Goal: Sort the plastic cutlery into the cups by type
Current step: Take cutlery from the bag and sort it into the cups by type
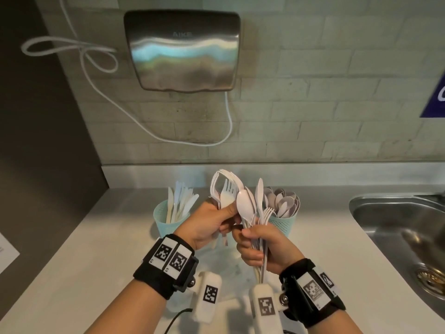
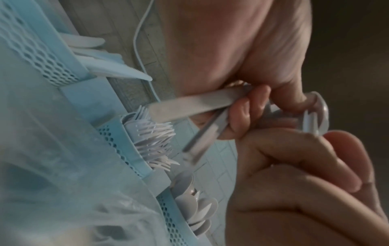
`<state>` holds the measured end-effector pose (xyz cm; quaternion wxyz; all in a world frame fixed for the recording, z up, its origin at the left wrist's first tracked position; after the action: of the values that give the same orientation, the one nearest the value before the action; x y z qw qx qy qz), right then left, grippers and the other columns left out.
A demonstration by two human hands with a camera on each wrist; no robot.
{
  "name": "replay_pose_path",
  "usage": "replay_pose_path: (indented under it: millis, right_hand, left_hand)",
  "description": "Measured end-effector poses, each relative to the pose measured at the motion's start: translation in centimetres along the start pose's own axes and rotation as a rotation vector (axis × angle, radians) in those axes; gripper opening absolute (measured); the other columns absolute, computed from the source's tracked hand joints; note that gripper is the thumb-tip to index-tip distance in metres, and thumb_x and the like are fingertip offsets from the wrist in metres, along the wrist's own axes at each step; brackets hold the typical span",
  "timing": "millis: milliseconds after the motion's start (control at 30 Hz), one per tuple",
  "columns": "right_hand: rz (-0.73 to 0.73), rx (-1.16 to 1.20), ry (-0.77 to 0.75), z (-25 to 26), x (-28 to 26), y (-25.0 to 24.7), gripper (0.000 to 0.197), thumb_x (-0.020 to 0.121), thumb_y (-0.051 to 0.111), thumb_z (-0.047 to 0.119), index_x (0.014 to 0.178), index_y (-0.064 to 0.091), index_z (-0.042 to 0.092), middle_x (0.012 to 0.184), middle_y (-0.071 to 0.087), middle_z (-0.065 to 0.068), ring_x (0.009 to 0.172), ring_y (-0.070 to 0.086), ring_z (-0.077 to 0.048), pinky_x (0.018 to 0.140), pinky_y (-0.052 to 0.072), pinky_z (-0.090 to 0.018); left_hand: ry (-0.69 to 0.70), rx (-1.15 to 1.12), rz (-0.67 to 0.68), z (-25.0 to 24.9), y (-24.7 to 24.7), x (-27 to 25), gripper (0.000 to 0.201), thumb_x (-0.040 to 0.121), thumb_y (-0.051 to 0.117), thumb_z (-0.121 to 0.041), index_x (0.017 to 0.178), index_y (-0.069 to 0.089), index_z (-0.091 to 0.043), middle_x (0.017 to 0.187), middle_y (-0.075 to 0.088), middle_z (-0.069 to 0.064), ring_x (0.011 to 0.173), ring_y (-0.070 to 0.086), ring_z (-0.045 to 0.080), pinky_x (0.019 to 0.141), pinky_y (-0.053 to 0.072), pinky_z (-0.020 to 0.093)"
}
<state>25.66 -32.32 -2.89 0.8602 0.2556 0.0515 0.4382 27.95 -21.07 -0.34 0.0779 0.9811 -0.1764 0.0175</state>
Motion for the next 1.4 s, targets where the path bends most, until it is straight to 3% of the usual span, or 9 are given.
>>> replay_pose_path:
  millis: [233, 300, 367, 500, 700, 933, 1033, 1267, 1400]
  right_hand:
    - [-0.107, 0.037, -0.014, -0.5, 0.1, -0.9, 0.029, 0.079, 0.071, 0.031, 0.092, 0.067, 0.005, 0.068, 0.050, 0.002, 0.037, 0.039, -0.003, 0.038, 0.023, -0.018]
    - [-0.128, 0.072, -0.024, -0.8, 0.3, -1.1, 0.042, 0.082, 0.068, 0.028, 0.107, 0.058, -0.004, 0.070, 0.048, 0.000, 0.037, 0.038, -0.004, 0.036, 0.026, -0.016]
    - [-0.157, 0.077, -0.035, -1.0, 0.5, -1.3, 0.045, 0.079, 0.072, 0.029, 0.106, 0.058, -0.003, 0.070, 0.048, -0.001, 0.037, 0.039, -0.005, 0.035, 0.027, -0.016]
    - [-0.163, 0.006, -0.029, -0.8, 0.6, -1.1, 0.029, 0.074, 0.075, 0.035, 0.088, 0.068, 0.011, 0.066, 0.049, 0.000, 0.037, 0.040, -0.006, 0.034, 0.027, -0.018]
    - [-0.190, -0.023, -0.013, -1.6, 0.5, -1.3, 0.054, 0.077, 0.073, 0.035, 0.118, 0.052, 0.005, 0.067, 0.045, 0.000, 0.036, 0.036, -0.006, 0.034, 0.025, -0.018]
    - [-0.182, 0.016, -0.015, -1.4, 0.5, -1.6, 0.037, 0.078, 0.072, 0.035, 0.107, 0.065, 0.013, 0.064, 0.049, -0.002, 0.036, 0.036, -0.005, 0.034, 0.028, -0.016]
    - [-0.143, 0.112, -0.029, -1.4, 0.2, -1.8, 0.035, 0.081, 0.070, 0.031, 0.108, 0.066, 0.010, 0.061, 0.049, -0.001, 0.036, 0.035, -0.005, 0.034, 0.029, -0.017]
    - [-0.016, 0.321, -0.100, -0.7, -0.2, -2.0, 0.035, 0.092, 0.055, 0.018, 0.124, 0.055, 0.004, 0.058, 0.036, 0.001, 0.042, 0.027, -0.009, 0.037, 0.029, -0.019]
    - [-0.346, 0.014, -0.084, -0.1, 0.2, -2.4, 0.028, 0.086, 0.064, 0.016, 0.112, 0.058, 0.009, 0.054, 0.034, 0.004, 0.039, 0.029, -0.007, 0.036, 0.028, -0.017]
  left_hand:
    - [0.067, -0.026, -0.016, -0.1, -0.2, 0.0, 0.038, 0.082, 0.063, -0.014, 0.106, 0.057, 0.015, 0.058, 0.053, 0.003, 0.041, 0.034, 0.006, 0.042, 0.031, 0.016]
    - [0.087, 0.047, -0.082, -0.2, -0.3, 0.0, 0.024, 0.084, 0.064, -0.015, 0.087, 0.063, 0.010, 0.053, 0.050, 0.004, 0.041, 0.034, 0.009, 0.044, 0.034, 0.018]
    - [0.095, 0.121, -0.183, -0.1, -0.5, 0.1, 0.027, 0.089, 0.061, -0.017, 0.071, 0.061, 0.003, 0.048, 0.046, 0.007, 0.041, 0.035, 0.013, 0.049, 0.036, 0.024]
    - [0.106, 0.111, -0.348, 0.4, -0.8, 0.3, 0.027, 0.090, 0.060, -0.019, 0.081, 0.063, 0.006, 0.049, 0.047, 0.007, 0.042, 0.039, 0.013, 0.049, 0.036, 0.027]
    - [0.122, -0.063, -0.426, -0.6, -1.4, 0.6, 0.020, 0.094, 0.053, -0.017, 0.102, 0.066, -0.004, 0.042, 0.053, -0.008, 0.040, 0.051, 0.004, 0.044, 0.041, 0.019]
    - [0.151, -0.099, -0.397, -0.9, -1.4, 0.9, 0.020, 0.091, 0.057, -0.022, 0.080, 0.071, -0.015, 0.048, 0.046, 0.002, 0.041, 0.035, 0.011, 0.040, 0.031, 0.023]
    - [0.246, -0.120, -0.482, -2.2, -2.0, 0.9, 0.029, 0.094, 0.051, -0.018, 0.071, 0.070, -0.020, 0.062, 0.060, 0.008, 0.044, 0.033, 0.010, 0.042, 0.028, 0.023]
    - [0.320, -0.159, -0.610, -4.3, -3.3, 0.6, 0.021, 0.097, 0.044, -0.018, 0.096, 0.065, -0.018, 0.054, 0.044, -0.004, 0.050, 0.035, 0.011, 0.051, 0.031, 0.029]
    - [0.259, -0.094, -0.535, -4.0, -2.5, 0.3, 0.024, 0.097, 0.048, -0.028, 0.081, 0.061, -0.017, 0.052, 0.042, -0.005, 0.053, 0.043, 0.014, 0.060, 0.043, 0.030]
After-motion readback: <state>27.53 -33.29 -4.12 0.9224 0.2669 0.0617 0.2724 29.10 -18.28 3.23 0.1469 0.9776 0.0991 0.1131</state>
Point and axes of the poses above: each hand's wrist, its own x-axis towards the middle knuckle, its own y-axis out of the palm, z = x × y, the point moved 4 cm from there along x, towards the middle knuckle
